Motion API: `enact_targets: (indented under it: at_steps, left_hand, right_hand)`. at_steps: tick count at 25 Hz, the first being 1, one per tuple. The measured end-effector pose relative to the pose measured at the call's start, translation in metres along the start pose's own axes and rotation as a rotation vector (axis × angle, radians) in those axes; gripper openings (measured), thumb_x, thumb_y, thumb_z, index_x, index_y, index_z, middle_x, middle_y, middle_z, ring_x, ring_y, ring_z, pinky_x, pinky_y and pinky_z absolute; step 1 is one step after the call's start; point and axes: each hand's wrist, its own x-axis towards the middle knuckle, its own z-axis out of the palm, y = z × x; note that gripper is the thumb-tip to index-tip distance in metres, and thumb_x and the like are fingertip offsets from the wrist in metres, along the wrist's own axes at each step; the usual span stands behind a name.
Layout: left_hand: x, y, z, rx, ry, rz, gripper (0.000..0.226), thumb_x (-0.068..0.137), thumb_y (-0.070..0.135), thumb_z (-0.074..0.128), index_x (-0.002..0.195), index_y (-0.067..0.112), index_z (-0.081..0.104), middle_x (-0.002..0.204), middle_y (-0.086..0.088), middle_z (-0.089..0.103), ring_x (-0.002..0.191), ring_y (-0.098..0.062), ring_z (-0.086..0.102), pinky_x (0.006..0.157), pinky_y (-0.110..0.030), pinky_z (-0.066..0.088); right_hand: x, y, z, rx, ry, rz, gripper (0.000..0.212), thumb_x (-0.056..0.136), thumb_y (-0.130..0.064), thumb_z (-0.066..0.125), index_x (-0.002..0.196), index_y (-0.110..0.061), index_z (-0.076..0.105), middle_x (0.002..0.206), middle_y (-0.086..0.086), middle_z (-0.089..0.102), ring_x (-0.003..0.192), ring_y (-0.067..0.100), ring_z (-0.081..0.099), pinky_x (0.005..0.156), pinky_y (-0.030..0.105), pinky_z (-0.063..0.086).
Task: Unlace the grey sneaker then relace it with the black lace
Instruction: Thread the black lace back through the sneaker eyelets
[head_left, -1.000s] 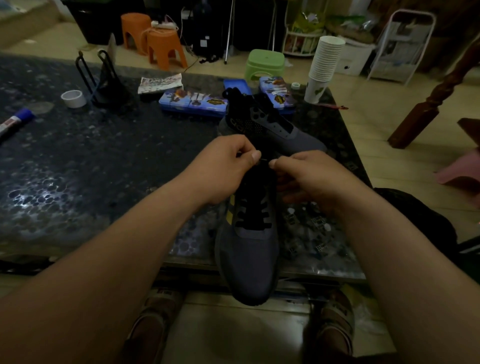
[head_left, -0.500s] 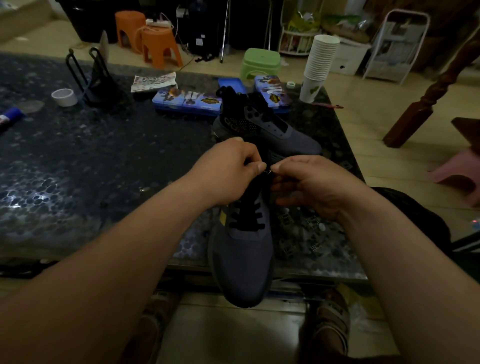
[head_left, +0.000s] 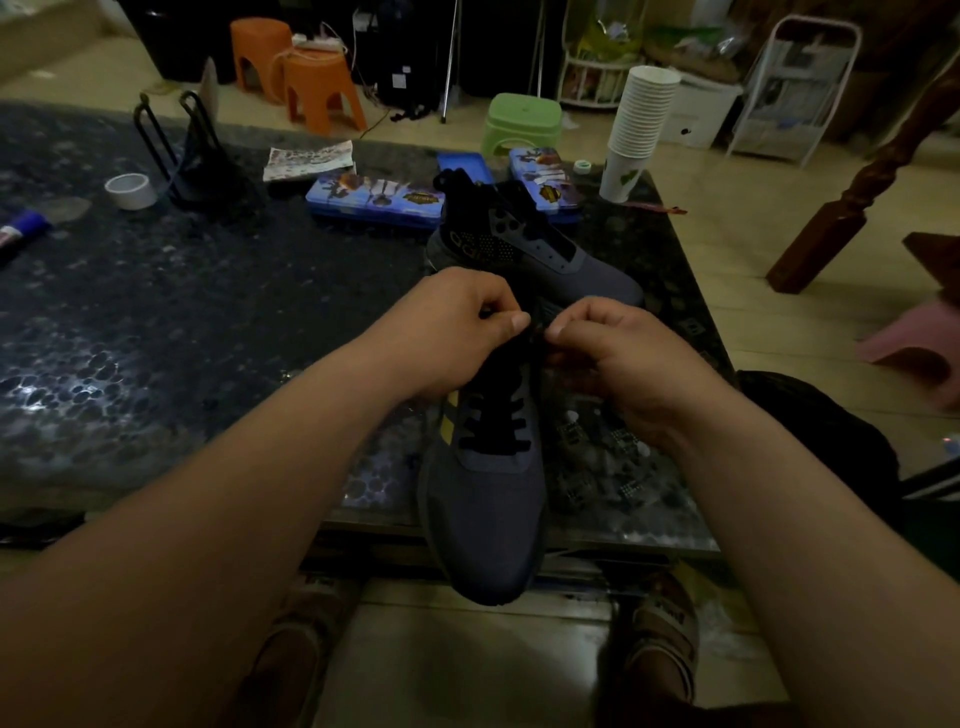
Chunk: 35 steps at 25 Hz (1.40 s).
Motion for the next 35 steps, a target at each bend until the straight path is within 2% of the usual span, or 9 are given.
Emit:
enact_targets:
  at_steps: [3, 6, 12, 15, 19, 25, 28, 32, 35]
  left_hand:
    - [-0.007, -0.007, -0.016, -0.098, 0.003, -0.043, 0.007, 0.1, 0.032, 0.067, 0.094, 0.031, 0.072, 0.085, 0.009, 0.07, 0.076, -0.001, 0.065, 0.069, -0.019, 0.049]
    - [-0.015, -0.014, -0.021, -0.222, 0.02, -0.042, 0.007, 0.101, 0.025, 0.066, 0.098, 0.029, 0.071, 0.082, 0.004, 0.074, 0.082, -0.003, 0.07, 0.083, -0.026, 0.055]
    - [-0.021, -0.019, -0.011, -0.132, 0.122, -0.01, 0.024, 0.097, 0.027, 0.07, 0.12, 0.032, 0.062, 0.113, 0.006, 0.059, 0.097, -0.005, 0.062, 0.086, -0.017, 0.049]
    - [-0.027, -0.023, -0.001, 0.052, 0.064, -0.007, 0.049, 0.091, 0.035, 0.076, 0.134, 0.028, 0.053, 0.118, 0.006, 0.044, 0.102, -0.01, 0.055, 0.092, -0.025, 0.049]
    - [-0.028, -0.022, -0.001, 0.113, 0.068, -0.011, 0.044, 0.09, 0.038, 0.072, 0.129, 0.03, 0.053, 0.122, 0.003, 0.042, 0.103, -0.016, 0.056, 0.092, -0.037, 0.053]
    - [-0.026, -0.022, 0.002, 0.127, 0.074, -0.047, 0.04, 0.09, 0.042, 0.071, 0.124, 0.034, 0.052, 0.115, 0.006, 0.045, 0.089, -0.011, 0.057, 0.075, -0.03, 0.05]
    - [-0.03, -0.023, 0.004, -0.007, 0.045, -0.089, 0.06, 0.092, 0.046, 0.071, 0.142, 0.029, 0.043, 0.127, 0.005, 0.05, 0.102, -0.013, 0.06, 0.084, -0.031, 0.051]
    - [-0.057, -0.035, -0.001, -0.019, 0.103, -0.323, 0.051, 0.096, 0.057, 0.061, 0.126, 0.017, 0.053, 0.121, -0.001, 0.061, 0.1, -0.018, 0.062, 0.079, -0.036, 0.052]
    - [-0.087, -0.038, 0.017, -0.098, -0.169, -0.414, 0.051, 0.095, 0.063, 0.06, 0.113, 0.015, 0.062, 0.104, -0.011, 0.072, 0.09, -0.026, 0.072, 0.073, -0.04, 0.062]
  right_hand:
    - [0.001, -0.004, -0.014, 0.643, 0.087, 0.122, 0.019, 0.1, -0.011, 0.044, 0.087, -0.012, 0.057, 0.086, 0.004, 0.074, 0.088, 0.02, 0.075, 0.085, 0.034, 0.055]
    - [0.006, -0.004, -0.027, 0.923, 0.193, 0.151, 0.026, 0.1, -0.012, 0.039, 0.076, -0.016, 0.046, 0.059, -0.002, 0.049, 0.056, 0.015, 0.061, 0.072, 0.037, 0.057]
    - [0.0, 0.007, -0.006, -0.43, 0.123, -0.07, 0.02, 0.107, -0.033, 0.05, 0.099, -0.019, 0.062, 0.08, -0.001, 0.061, 0.074, 0.016, 0.059, 0.072, 0.039, 0.05]
    - [-0.007, 0.001, -0.002, -0.687, 0.011, -0.163, 0.03, 0.106, -0.045, 0.051, 0.094, -0.019, 0.062, 0.077, -0.005, 0.06, 0.067, 0.009, 0.055, 0.059, 0.032, 0.042]
    - [-0.012, -0.003, -0.019, -0.643, -0.186, -0.152, 0.034, 0.102, -0.04, 0.061, 0.084, -0.011, 0.065, 0.061, -0.004, 0.051, 0.052, 0.008, 0.046, 0.051, 0.025, 0.037]
    - [-0.006, 0.008, -0.025, -0.309, 0.036, -0.037, 0.041, 0.095, -0.025, 0.063, 0.055, -0.022, 0.051, 0.059, -0.001, 0.043, 0.055, 0.017, 0.04, 0.059, 0.036, 0.031]
    - [-0.009, 0.021, -0.022, -0.413, 0.031, 0.06, 0.023, 0.098, -0.032, 0.064, 0.083, -0.02, 0.076, 0.082, 0.005, 0.07, 0.076, 0.023, 0.064, 0.071, 0.039, 0.048]
    - [-0.032, 0.028, -0.026, -0.841, 0.173, 0.063, 0.04, 0.096, -0.048, 0.061, 0.124, -0.02, 0.059, 0.119, 0.005, 0.066, 0.103, 0.025, 0.064, 0.088, 0.042, 0.055]
    - [-0.064, 0.035, -0.009, -0.544, -0.199, 0.212, 0.039, 0.096, -0.056, 0.063, 0.124, -0.032, 0.053, 0.112, -0.002, 0.069, 0.096, 0.02, 0.071, 0.079, 0.038, 0.062]
